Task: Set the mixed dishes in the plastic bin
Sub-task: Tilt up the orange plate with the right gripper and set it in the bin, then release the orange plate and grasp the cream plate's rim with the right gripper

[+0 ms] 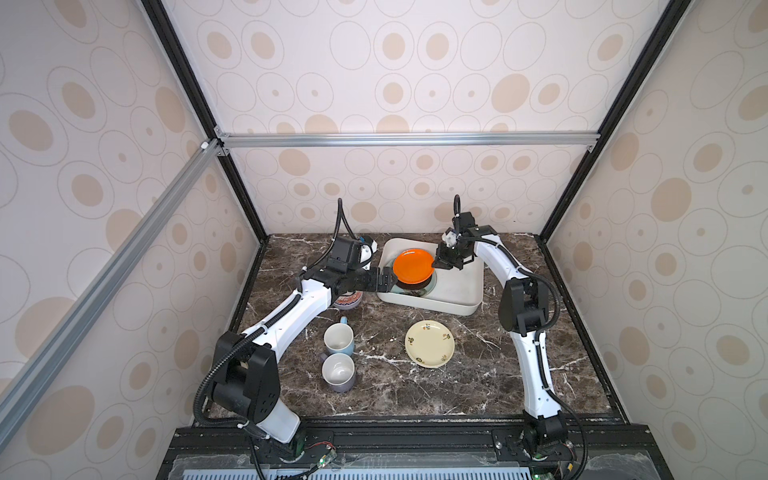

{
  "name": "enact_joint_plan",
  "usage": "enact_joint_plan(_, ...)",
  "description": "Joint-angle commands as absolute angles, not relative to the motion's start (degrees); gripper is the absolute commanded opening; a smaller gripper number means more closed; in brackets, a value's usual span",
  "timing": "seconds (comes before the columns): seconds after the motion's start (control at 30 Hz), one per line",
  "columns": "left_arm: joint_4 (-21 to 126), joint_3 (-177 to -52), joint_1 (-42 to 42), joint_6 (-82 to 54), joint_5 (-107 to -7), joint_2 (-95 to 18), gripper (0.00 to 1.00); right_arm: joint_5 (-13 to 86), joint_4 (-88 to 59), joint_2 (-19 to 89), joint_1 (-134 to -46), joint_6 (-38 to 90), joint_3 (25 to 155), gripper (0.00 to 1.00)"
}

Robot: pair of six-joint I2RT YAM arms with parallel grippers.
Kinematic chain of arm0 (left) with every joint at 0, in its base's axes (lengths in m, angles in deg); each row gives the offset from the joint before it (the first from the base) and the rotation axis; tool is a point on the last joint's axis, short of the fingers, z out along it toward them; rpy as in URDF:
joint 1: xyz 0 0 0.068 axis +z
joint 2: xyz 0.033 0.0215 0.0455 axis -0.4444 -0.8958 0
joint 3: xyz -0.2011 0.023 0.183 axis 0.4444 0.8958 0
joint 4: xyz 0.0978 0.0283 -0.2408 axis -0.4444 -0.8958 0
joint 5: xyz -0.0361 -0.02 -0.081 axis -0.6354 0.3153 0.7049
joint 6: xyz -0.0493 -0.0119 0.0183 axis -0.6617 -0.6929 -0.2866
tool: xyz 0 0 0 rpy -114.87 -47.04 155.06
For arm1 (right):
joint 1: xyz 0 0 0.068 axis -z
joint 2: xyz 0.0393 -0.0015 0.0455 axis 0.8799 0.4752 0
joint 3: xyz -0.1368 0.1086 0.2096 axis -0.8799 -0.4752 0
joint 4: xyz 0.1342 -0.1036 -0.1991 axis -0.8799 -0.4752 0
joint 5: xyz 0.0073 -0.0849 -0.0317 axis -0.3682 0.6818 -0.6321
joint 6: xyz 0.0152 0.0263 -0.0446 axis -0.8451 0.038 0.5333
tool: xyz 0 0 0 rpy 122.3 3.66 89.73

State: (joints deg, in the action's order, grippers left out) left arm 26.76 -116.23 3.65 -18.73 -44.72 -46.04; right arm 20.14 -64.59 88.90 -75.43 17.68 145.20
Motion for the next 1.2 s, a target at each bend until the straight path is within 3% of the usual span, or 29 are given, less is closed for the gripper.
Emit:
enact_joint_plan(0.0,27.40,-116.49,4.33,-17.52,-44.10,-44.56,0.99,18.57,-65.20,90.16,-76.04,17.31,146.74,0.00)
enact_joint_plan(0.3,27.68,-115.11,4.50,-17.72,-44.09,-43.41,0.99,18.29,-65.74,91.83,-76.99,17.22,147.60,0.01)
enact_joint_plan(0.5,27.99,-114.83,4.67,-17.86,-43.99,-43.39,0.99,19.20,-66.58,91.79,-77.01,17.46,148.07,0.15)
enact_joint_plan(0.63,28.14,-114.69,4.76,-17.97,-43.62,-43.41,0.99,19.86,-67.08,91.41,-76.91,17.92,148.18,0.34)
enact_joint_plan(0.73,28.23,-114.57,4.69,-17.95,-43.45,-43.41,0.99,20.29,-67.95,91.16,-76.90,18.60,148.36,0.39)
enact_joint_plan(1.0,29.15,-113.44,4.79,-18.48,-42.97,-42.42,0.99,22.04,-71.61,87.18,-76.83,20.55,147.34,0.40)
enact_joint_plan(1.17,30.72,-111.14,4.81,-19.51,-42.43,-40.02,0.99,22.87,-71.33,77.38,-77.40,22.14,136.11,0.37)
